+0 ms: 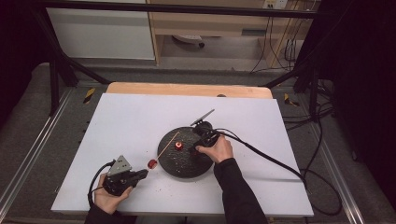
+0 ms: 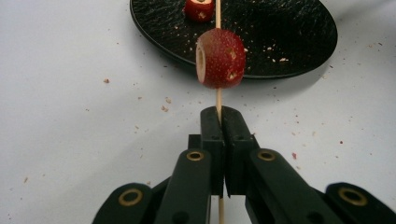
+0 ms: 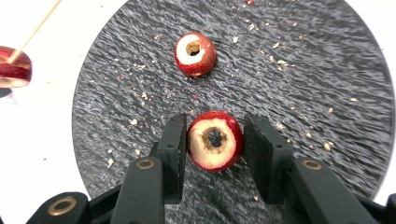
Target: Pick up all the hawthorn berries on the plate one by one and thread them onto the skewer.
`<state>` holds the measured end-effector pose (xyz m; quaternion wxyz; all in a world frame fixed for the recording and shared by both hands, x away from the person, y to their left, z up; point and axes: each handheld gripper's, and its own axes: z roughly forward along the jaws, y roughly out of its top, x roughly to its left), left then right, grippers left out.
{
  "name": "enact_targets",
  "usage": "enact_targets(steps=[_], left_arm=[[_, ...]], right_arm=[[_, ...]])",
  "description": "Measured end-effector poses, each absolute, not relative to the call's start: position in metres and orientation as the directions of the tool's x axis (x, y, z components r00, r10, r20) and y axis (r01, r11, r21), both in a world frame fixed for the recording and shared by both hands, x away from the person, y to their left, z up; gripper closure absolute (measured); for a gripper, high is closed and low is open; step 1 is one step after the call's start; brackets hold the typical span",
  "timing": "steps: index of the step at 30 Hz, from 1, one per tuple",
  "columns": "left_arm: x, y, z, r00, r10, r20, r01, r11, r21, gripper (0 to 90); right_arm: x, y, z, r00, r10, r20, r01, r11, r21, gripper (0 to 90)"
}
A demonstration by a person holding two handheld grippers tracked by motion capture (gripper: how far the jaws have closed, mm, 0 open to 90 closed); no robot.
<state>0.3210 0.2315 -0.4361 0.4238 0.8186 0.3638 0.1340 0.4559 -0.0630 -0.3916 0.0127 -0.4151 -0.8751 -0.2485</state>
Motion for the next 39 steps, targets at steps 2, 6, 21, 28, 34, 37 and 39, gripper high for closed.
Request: enact_targets(steps=[2, 6, 21, 28, 34, 37, 39], left_arm=[[0.321, 0.231, -0.436, 0.7, 0.709, -0.089, 0.482, -0.376, 0.792, 88.1], [0.321, 0.23, -0.436, 0.7, 0.708, -0.088, 0.48, -0.376, 0.792, 88.1], [0.319, 0.224, -0.436, 0.704, 0.706, -0.081, 0.472, -0.38, 0.795, 88.1], [0.318, 0.218, -0.436, 0.709, 0.701, -0.079, 0.467, -0.383, 0.797, 88.1], [0.316, 0.212, -0.436, 0.713, 0.698, -0.075, 0.458, -0.382, 0.802, 88.1], [0.314, 0.209, -0.436, 0.715, 0.695, -0.075, 0.457, -0.384, 0.802, 88.1], [0.314, 0.207, -0.436, 0.716, 0.694, -0.073, 0.456, -0.386, 0.802, 88.1]], right_arm=[[0.454, -0.066, -0.387, -0.656, 0.72, 0.227, 0.729, 0.526, 0.437, 61.5], [0.45, -0.071, -0.379, -0.657, 0.72, 0.225, 0.721, 0.512, 0.467, 61.6], [0.431, -0.1, -0.369, -0.636, 0.727, 0.258, 0.693, 0.391, 0.606, 61.7], [0.42, -0.115, -0.372, -0.624, 0.724, 0.295, 0.674, 0.308, 0.671, 61.7], [0.409, -0.126, -0.376, -0.612, 0.712, 0.343, 0.655, 0.213, 0.725, 61.8], [0.405, -0.132, -0.378, -0.599, 0.708, 0.374, 0.645, 0.15, 0.749, 61.8], [0.402, -0.136, -0.38, -0.594, 0.698, 0.399, 0.637, 0.105, 0.764, 61.8]])
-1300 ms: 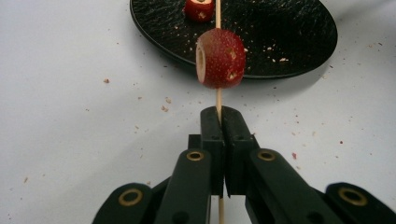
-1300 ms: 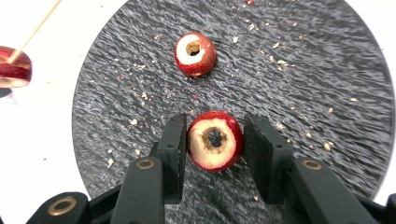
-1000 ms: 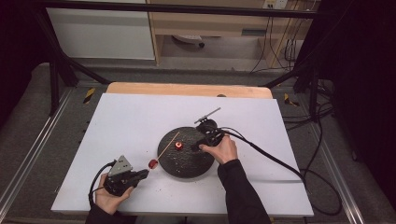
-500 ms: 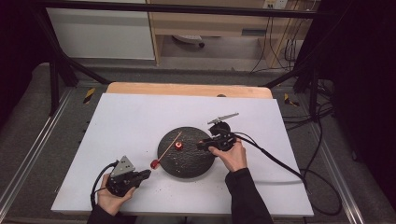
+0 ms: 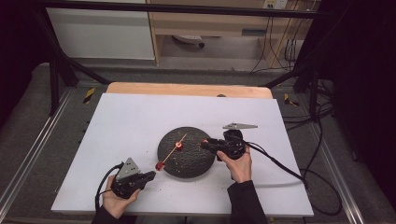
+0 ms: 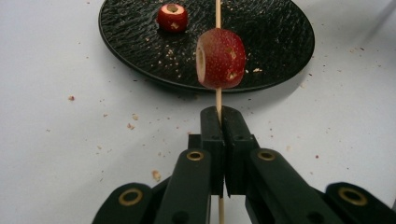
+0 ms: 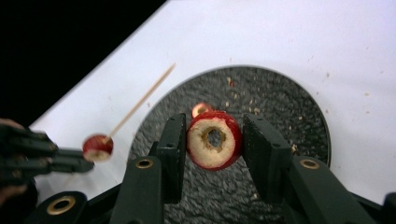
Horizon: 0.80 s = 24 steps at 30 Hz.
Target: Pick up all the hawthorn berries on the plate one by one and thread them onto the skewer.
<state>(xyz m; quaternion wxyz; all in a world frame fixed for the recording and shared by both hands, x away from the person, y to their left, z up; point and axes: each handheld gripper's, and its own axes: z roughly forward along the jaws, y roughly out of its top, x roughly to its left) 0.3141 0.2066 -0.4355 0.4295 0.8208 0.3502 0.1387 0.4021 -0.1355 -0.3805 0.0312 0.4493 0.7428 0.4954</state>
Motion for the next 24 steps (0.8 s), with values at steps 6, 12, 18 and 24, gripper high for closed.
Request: enact_targets(steps=[6, 12, 18, 24], left_arm=[[0.315, 0.2, -0.433, 0.718, 0.692, -0.069, 0.449, -0.385, 0.806, 88.0], [0.317, 0.193, -0.429, 0.718, 0.693, -0.071, 0.442, -0.375, 0.815, 88.1], [0.318, 0.186, -0.426, 0.724, 0.686, -0.069, 0.431, -0.371, 0.823, 88.0], [0.318, 0.178, -0.42, 0.731, 0.679, -0.069, 0.417, -0.364, 0.832, 88.1]], right_arm=[[0.396, -0.143, -0.384, -0.573, 0.681, 0.456, 0.606, -0.023, 0.795, 61.8], [0.393, -0.144, -0.383, -0.567, 0.667, 0.483, 0.568, -0.108, 0.816, 61.8], [0.393, -0.144, -0.38, -0.565, 0.657, 0.5, 0.519, -0.189, 0.834, 61.9], [0.393, -0.145, -0.382, -0.555, 0.643, 0.528, 0.476, -0.275, 0.836, 61.9]])
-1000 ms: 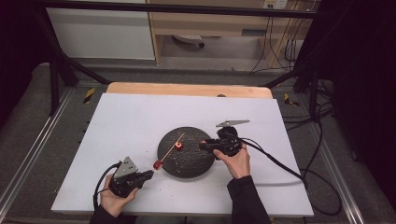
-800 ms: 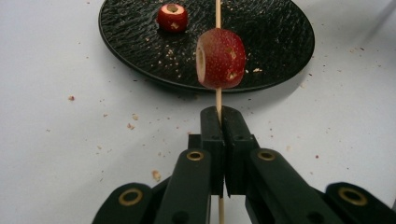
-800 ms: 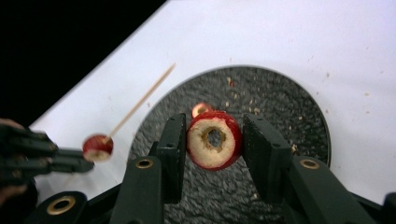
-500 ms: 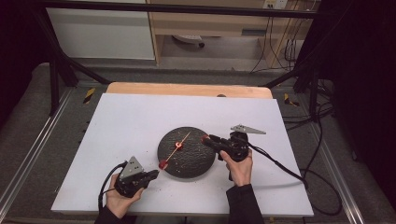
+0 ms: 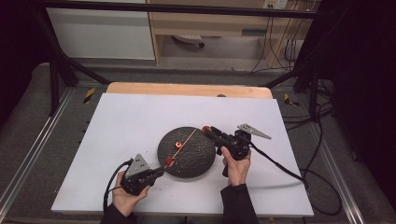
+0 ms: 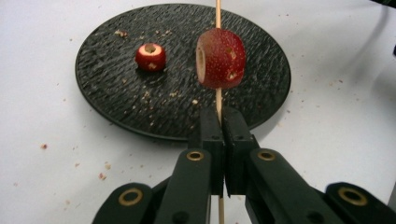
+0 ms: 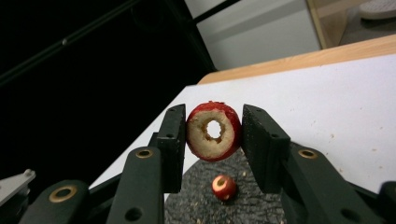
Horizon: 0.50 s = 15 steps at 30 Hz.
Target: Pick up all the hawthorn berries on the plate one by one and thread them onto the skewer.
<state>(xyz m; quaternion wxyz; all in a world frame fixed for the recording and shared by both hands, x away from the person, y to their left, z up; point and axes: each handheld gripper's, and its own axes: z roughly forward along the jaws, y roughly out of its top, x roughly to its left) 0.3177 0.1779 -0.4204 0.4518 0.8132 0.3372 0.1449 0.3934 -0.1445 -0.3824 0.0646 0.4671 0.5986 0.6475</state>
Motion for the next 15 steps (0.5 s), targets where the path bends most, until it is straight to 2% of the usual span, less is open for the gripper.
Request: enact_targets(steps=[15], left_arm=[[0.317, 0.159, -0.419, 0.745, 0.664, -0.067, 0.399, -0.362, 0.843, 88.1]], right_arm=[[0.401, -0.145, -0.387, -0.523, 0.632, 0.572, 0.382, -0.426, 0.82, 62.0]])
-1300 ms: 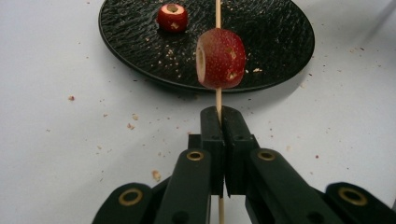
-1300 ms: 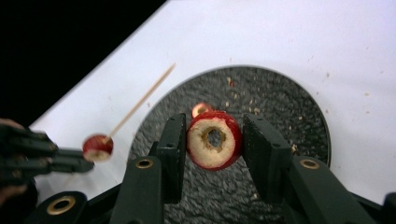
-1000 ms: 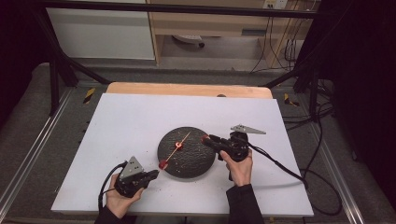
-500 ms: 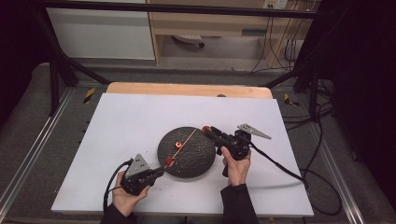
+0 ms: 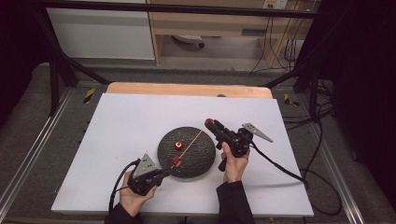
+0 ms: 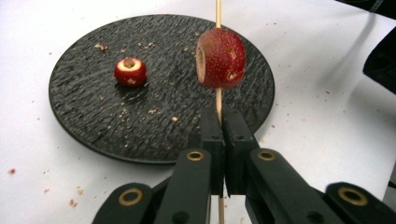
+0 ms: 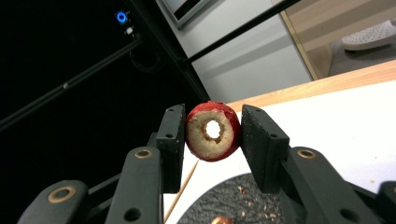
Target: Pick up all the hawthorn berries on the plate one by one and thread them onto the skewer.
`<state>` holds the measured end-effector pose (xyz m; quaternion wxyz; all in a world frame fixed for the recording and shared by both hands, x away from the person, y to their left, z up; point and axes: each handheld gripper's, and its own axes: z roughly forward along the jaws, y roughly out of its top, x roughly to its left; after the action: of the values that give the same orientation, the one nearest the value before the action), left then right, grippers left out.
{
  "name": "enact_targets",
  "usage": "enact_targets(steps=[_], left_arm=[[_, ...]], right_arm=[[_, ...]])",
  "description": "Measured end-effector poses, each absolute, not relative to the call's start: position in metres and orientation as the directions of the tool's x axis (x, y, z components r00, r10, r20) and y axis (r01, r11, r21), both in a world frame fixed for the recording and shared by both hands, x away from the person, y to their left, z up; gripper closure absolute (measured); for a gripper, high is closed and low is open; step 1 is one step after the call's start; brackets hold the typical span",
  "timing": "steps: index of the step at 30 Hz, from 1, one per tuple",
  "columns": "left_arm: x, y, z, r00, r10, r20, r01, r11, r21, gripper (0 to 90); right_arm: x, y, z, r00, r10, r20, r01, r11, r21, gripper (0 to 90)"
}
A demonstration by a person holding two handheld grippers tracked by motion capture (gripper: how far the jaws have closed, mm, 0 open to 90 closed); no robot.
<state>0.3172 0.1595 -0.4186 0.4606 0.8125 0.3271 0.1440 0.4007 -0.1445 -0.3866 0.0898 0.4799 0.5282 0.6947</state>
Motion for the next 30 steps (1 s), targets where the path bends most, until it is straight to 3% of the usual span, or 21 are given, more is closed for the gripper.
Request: enact_targets(steps=[30], left_arm=[[0.319, 0.146, -0.414, 0.741, 0.665, -0.094, 0.39, -0.313, 0.866, 88.0]], right_arm=[[0.399, -0.139, -0.39, -0.531, 0.597, 0.602, 0.339, -0.501, 0.796, 62.0]])
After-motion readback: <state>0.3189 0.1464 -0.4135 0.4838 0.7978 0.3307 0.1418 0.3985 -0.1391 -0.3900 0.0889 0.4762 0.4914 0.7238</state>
